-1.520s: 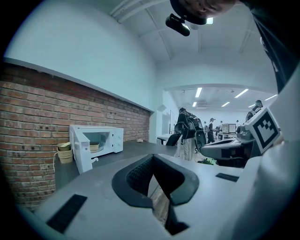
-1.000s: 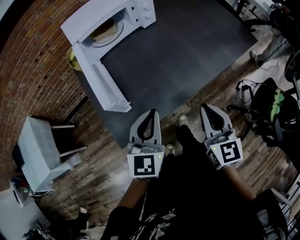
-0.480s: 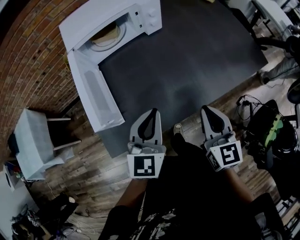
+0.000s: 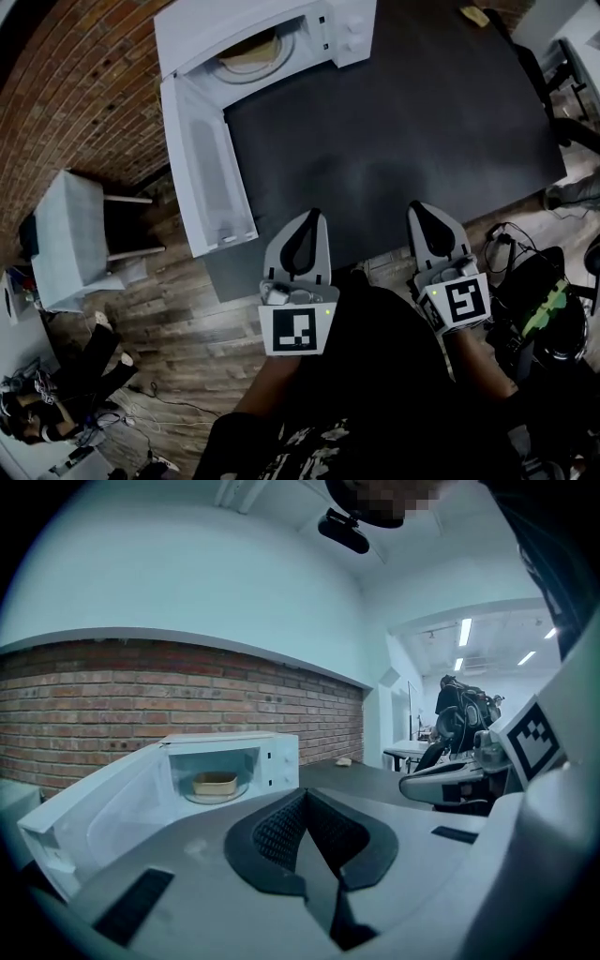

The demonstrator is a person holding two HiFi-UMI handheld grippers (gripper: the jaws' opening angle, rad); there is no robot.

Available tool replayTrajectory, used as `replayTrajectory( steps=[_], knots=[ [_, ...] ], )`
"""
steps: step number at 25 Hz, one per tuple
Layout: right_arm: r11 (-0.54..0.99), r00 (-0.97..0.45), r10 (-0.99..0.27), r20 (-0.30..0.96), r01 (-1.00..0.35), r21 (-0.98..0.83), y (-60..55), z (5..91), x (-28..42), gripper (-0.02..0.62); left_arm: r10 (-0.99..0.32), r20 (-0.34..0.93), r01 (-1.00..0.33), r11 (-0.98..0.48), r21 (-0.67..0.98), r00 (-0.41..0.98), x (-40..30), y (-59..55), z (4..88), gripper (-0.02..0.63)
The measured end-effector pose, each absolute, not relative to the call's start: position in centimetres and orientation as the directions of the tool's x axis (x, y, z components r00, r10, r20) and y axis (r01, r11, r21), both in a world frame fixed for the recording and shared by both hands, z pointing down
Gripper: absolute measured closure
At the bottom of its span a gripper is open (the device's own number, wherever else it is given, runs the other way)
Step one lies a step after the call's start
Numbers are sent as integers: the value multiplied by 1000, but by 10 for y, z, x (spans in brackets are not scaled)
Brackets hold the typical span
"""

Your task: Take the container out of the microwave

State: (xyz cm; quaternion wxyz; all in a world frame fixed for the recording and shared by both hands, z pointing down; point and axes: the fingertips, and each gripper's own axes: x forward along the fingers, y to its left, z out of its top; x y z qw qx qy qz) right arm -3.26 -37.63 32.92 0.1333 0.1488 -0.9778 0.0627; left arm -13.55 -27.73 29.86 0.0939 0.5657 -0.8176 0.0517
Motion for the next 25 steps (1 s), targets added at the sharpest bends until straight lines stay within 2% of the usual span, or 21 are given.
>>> replayTrajectory(
  steps=[9,13,19,25],
  knots=[
    [965,-949,-210,236,-240,-106,-387,325,-88,531,-897,241,-918,394,51,-372,-174,-292,310,598],
    [965,-933,-207,295,-244,-93,-394,333,-105,531,-896,256,-920,389,60,-362,-192,-300,318,598],
    [970,-924,-195,329,-232,-76,-402,342,-137,531,-895,250,-920,389,35,-369,-217,-309,330,598],
    [980,-920,-167,355,-195,-44,-402,345,-161,531,-897,238,-912,401,84,-373,-236,-316,340,598]
  ],
)
